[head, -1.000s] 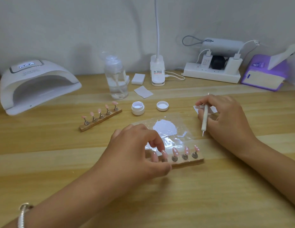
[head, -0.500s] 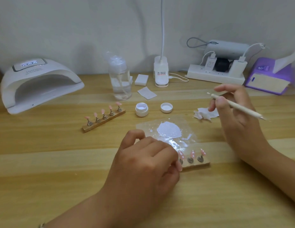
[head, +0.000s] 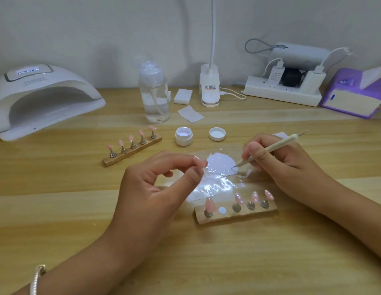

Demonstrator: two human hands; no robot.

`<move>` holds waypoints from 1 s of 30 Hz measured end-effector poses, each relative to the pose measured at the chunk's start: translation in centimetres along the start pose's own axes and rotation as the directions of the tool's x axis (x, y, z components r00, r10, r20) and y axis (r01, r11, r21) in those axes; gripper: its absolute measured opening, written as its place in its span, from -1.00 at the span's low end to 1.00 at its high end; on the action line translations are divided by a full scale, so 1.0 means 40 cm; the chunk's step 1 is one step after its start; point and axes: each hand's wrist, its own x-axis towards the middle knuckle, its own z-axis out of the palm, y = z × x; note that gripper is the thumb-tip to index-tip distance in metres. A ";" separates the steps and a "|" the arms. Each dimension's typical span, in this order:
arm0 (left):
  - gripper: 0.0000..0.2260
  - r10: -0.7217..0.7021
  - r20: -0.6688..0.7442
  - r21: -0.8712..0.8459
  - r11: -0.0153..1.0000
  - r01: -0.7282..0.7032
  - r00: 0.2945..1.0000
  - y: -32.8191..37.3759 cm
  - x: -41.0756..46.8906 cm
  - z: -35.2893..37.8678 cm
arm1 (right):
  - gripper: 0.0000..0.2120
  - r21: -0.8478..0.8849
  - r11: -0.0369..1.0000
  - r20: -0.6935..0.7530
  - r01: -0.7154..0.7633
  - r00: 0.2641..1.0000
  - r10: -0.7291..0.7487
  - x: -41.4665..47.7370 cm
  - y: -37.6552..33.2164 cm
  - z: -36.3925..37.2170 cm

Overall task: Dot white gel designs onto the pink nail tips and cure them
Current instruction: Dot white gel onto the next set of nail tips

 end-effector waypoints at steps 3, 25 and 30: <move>-0.91 -0.052 0.011 -0.010 0.999 0.052 0.999 -0.006 -0.003 0.007 | -0.72 0.027 1.000 0.012 -0.012 1.000 0.011 0.000 0.004 0.000; -0.93 -0.055 0.071 0.037 0.998 0.053 0.996 -0.029 -0.001 0.012 | -0.70 0.033 0.999 -0.032 0.000 0.999 0.001 -0.002 -0.009 -0.003; -0.92 -0.065 0.072 0.020 0.998 0.063 0.995 -0.027 -0.003 0.011 | -0.71 0.039 0.999 -0.043 -0.005 0.999 0.007 -0.003 -0.008 -0.005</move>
